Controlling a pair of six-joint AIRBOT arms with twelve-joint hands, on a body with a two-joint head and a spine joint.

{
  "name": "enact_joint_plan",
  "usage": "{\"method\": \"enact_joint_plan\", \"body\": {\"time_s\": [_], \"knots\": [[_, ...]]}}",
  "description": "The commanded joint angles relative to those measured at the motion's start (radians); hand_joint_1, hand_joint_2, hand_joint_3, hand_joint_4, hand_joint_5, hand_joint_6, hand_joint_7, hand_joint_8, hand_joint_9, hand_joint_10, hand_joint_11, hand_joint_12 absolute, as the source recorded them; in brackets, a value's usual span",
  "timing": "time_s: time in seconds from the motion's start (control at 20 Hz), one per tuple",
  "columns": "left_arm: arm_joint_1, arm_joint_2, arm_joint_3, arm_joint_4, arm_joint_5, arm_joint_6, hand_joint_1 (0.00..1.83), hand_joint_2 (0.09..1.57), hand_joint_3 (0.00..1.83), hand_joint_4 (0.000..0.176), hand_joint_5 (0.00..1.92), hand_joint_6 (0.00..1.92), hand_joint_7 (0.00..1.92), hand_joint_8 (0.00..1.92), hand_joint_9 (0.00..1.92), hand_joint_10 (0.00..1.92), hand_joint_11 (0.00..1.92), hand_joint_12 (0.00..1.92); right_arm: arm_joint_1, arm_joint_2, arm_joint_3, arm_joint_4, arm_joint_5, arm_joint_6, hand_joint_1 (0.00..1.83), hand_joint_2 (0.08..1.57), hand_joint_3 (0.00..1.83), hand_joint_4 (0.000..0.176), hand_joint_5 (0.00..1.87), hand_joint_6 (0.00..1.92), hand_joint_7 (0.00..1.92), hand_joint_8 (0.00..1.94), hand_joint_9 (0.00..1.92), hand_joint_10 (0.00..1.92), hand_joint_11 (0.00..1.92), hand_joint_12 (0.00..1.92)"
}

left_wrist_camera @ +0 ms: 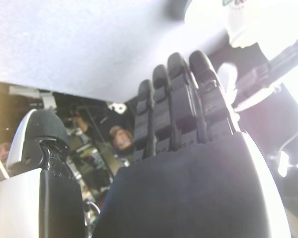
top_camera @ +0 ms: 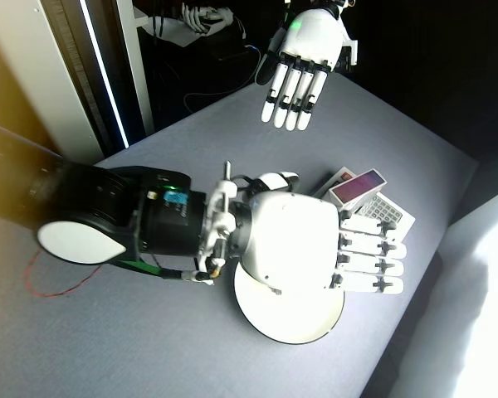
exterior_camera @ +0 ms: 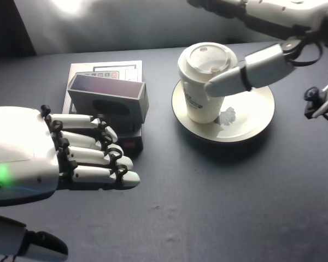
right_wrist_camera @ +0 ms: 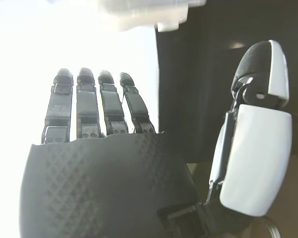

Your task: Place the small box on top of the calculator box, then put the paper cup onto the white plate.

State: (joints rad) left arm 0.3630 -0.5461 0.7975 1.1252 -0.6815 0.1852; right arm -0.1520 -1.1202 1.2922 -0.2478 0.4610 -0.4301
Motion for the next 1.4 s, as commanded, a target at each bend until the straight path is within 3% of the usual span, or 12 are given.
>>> {"method": "enact_joint_plan", "body": {"time_s": [0.0,0.2,0.55,0.7,0.75,0.8,0.85,1.1,1.2,1.25,1.3,1.35], "knots": [[-0.016,0.005,0.002,-0.048,-0.065,0.0,0.4,1.19,0.0,0.0,0.25,0.01,0.31,0.01,0.32,0.0,0.0,0.6,0.022,0.028,-0.008,-0.003,0.112,0.04,0.58,0.83,0.01,0.0,0.0,0.0,0.0,0.0,0.0,0.0,0.0,0.0],[-0.032,-0.004,0.01,-0.048,-0.056,0.0,0.37,1.23,0.01,0.0,0.33,0.0,0.42,0.01,0.41,0.01,0.0,0.75,0.049,0.124,-0.075,-0.123,0.099,0.123,0.6,0.89,0.03,0.0,0.0,0.0,0.0,0.0,0.01,0.0,0.05,0.02],[-0.057,-0.02,0.023,-0.05,-0.04,-0.004,0.29,1.37,0.0,0.0,0.7,0.04,0.82,0.05,0.73,0.08,0.17,1.11,0.09,0.333,-0.2,-0.352,0.103,0.278,0.61,0.99,0.0,0.0,0.39,0.04,0.46,0.03,0.43,0.08,0.0,1.24],[-0.055,-0.02,0.019,-0.05,-0.037,-0.008,0.29,1.4,0.0,0.0,0.78,0.05,0.9,0.06,0.81,0.13,0.22,1.19,0.097,0.396,-0.229,-0.438,0.12,0.348,0.63,0.99,0.0,0.0,0.53,0.04,0.61,0.04,0.55,0.1,0.06,1.3],[-0.052,-0.02,0.019,-0.049,-0.038,-0.012,0.27,1.47,0.0,0.0,0.94,0.12,1.01,0.2,0.85,0.4,0.31,1.28,0.097,0.407,-0.235,-0.459,0.137,0.349,0.69,1.05,0.0,0.0,0.76,0.08,0.85,0.2,0.65,0.6,0.2,1.44],[-0.052,-0.019,0.02,-0.049,-0.039,-0.014,0.34,1.5,0.0,0.0,0.82,1.45,0.8,1.54,0.68,1.62,0.48,1.79,0.098,0.408,-0.238,-0.474,0.147,0.349,0.7,1.19,0.01,0.0,0.88,1.29,0.91,1.38,0.81,1.46,0.49,1.76],[-0.052,-0.019,0.02,-0.05,-0.039,-0.015,0.35,1.53,0.0,0.0,0.78,1.83,0.8,1.85,0.73,1.86,0.55,1.9,0.098,0.409,-0.241,-0.48,0.149,0.349,0.7,1.25,0.01,0.0,0.9,1.79,0.97,1.83,0.9,1.83,0.68,1.89],[-0.059,-0.02,0.019,-0.057,-0.035,-0.02,0.62,1.47,0.0,0.0,1.26,1.92,1.35,1.92,1.36,1.92,1.22,1.92,0.098,0.42,-0.264,-0.532,0.17,0.388,0.71,1.43,0.0,0.008,1.32,1.92,1.46,1.94,1.52,1.92,1.48,1.92],[-0.059,-0.02,0.017,-0.062,-0.033,-0.02,0.89,1.41,0.0,0.131,1.47,1.92,1.61,1.92,1.66,1.92,1.6,1.92,0.098,0.422,-0.269,-0.534,0.173,0.388,0.84,1.46,0.0,0.049,1.42,1.92,1.56,1.94,1.62,1.92,1.64,1.92],[-0.06,-0.02,0.016,-0.064,-0.032,-0.02,0.9,1.41,0.0,0.153,1.49,1.92,1.64,1.92,1.69,1.92,1.67,1.92,0.097,0.422,-0.27,-0.54,0.173,0.388,0.89,1.44,0.0,0.127,1.43,1.92,1.56,1.94,1.63,1.92,1.66,1.92],[-0.062,-0.02,0.016,-0.064,-0.032,-0.02,0.96,1.39,0.0,0.158,1.51,1.92,1.65,1.92,1.7,1.92,1.7,1.92,0.096,0.422,-0.272,-0.547,0.175,0.388,0.95,1.43,0.0,0.166,1.44,1.92,1.57,1.94,1.64,1.92,1.69,1.92],[-0.062,-0.02,0.016,-0.064,-0.032,-0.02,0.99,1.38,0.0,0.172,1.52,1.92,1.67,1.92,1.72,1.92,1.72,1.92,0.095,0.423,-0.273,-0.549,0.178,0.388,0.95,1.44,0.0,0.174,1.45,1.92,1.58,1.94,1.65,1.92,1.72,1.92]]}}
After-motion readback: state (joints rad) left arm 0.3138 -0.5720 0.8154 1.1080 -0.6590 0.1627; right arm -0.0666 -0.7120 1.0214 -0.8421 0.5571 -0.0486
